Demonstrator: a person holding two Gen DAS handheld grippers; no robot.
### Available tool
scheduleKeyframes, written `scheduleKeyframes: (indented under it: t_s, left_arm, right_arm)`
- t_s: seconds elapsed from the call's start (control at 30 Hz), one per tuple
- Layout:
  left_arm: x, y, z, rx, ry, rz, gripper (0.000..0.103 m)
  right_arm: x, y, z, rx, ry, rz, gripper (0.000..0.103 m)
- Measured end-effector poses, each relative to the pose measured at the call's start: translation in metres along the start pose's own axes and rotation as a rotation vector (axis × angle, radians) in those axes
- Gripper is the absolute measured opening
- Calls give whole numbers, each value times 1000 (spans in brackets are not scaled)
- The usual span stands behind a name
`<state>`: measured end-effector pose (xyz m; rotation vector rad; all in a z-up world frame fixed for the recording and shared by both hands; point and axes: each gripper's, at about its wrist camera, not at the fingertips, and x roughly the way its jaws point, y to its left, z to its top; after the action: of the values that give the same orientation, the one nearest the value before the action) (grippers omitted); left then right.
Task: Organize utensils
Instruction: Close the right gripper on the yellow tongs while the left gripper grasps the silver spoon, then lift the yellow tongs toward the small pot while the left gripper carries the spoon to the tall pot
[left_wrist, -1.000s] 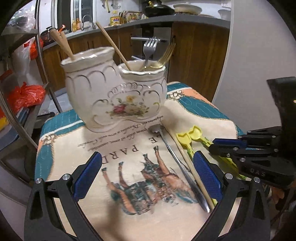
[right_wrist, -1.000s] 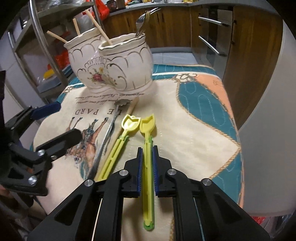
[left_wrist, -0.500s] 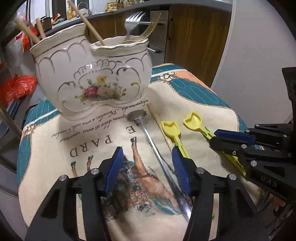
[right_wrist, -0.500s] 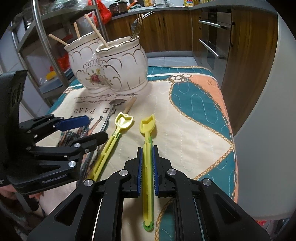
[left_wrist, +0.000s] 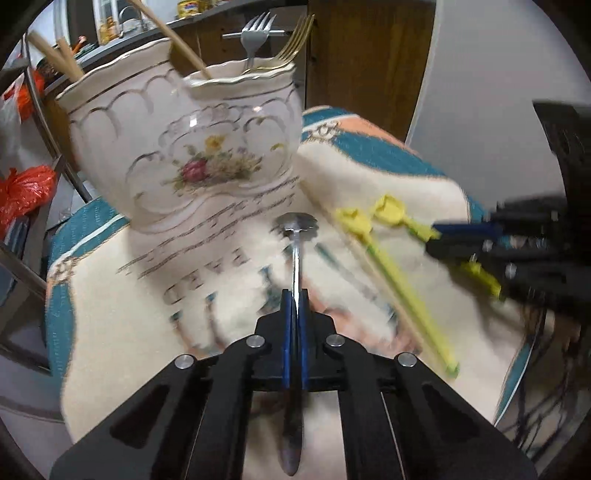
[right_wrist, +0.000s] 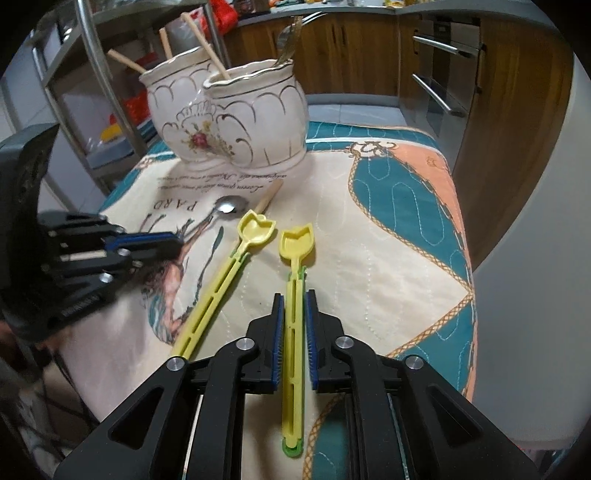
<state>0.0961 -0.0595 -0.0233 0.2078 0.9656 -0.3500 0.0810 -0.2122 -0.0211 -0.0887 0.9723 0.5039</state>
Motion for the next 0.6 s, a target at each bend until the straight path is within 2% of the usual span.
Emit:
scheduleKeyframes:
  t_s: [0.07,0.23,0.33,0.4,0.47,0.57,0.6]
  left_arm:
    - [-6,9,-6,15,15,18,3]
    - [-13,23,-11,-11,12,30,5]
    - [-13,24,-14,-19,8,28,6]
    - [-11,23,-13,-26,0,21,15]
    - [-11,21,-14,-32,-11,20,18]
    - [-7,20,-12,-38,-33,26,17]
    - [-7,20,-11,-43,-41,25,12]
  right_arm:
    - [0,1,2,-18,7,-10,23]
    - [4,3,6,-37,8,-32,23]
    - [7,5,8,-51,6,-51,18]
    - [7,5,8,-55,7,-54,16]
    - [7,6,8,-59,7,-56,12]
    - [6,7,8,-70,5,-62,11]
    - [6,8,8,-77,2,-61,11]
